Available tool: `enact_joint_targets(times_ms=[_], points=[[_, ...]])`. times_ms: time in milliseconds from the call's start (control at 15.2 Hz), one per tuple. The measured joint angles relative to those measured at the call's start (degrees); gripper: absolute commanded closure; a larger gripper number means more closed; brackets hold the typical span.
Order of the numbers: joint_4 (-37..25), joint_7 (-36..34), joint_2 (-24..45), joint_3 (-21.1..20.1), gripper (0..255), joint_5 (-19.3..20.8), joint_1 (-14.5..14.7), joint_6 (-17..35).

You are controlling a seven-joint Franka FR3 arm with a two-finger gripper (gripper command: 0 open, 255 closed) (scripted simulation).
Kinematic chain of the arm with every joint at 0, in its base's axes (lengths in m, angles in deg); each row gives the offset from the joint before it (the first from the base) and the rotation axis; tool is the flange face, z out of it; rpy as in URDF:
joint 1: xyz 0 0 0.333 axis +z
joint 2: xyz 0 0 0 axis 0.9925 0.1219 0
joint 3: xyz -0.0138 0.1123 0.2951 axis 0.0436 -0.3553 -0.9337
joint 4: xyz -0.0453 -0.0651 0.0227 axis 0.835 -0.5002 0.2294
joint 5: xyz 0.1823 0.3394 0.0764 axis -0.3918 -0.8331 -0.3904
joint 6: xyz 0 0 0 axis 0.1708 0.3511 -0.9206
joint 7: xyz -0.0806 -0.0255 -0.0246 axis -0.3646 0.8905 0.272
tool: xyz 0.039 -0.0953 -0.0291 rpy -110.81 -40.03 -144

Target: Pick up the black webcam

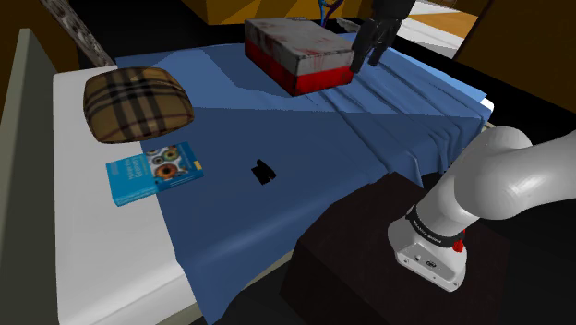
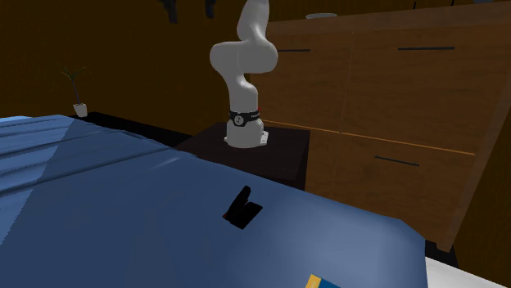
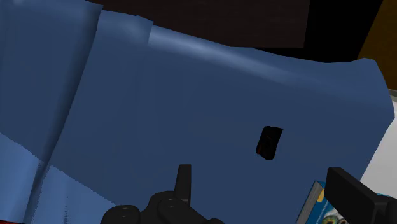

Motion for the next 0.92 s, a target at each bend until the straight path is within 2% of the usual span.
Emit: enact_joint_targets(times_ms=[132, 330, 594, 924], points=[[0.41, -0.38, 0.30, -0.35, 0, -0.16, 0.10, 0.60], [2.53, -2.21, 2.44, -2.06, 0, -0.90, 0.60, 4.25], [6.19, -5.16, 7.27, -4.91, 0, -2.12, 1.51, 11.84], [7.16, -9.17, 15.56, -8.48, 0, -3.19, 2.53, 19.99]])
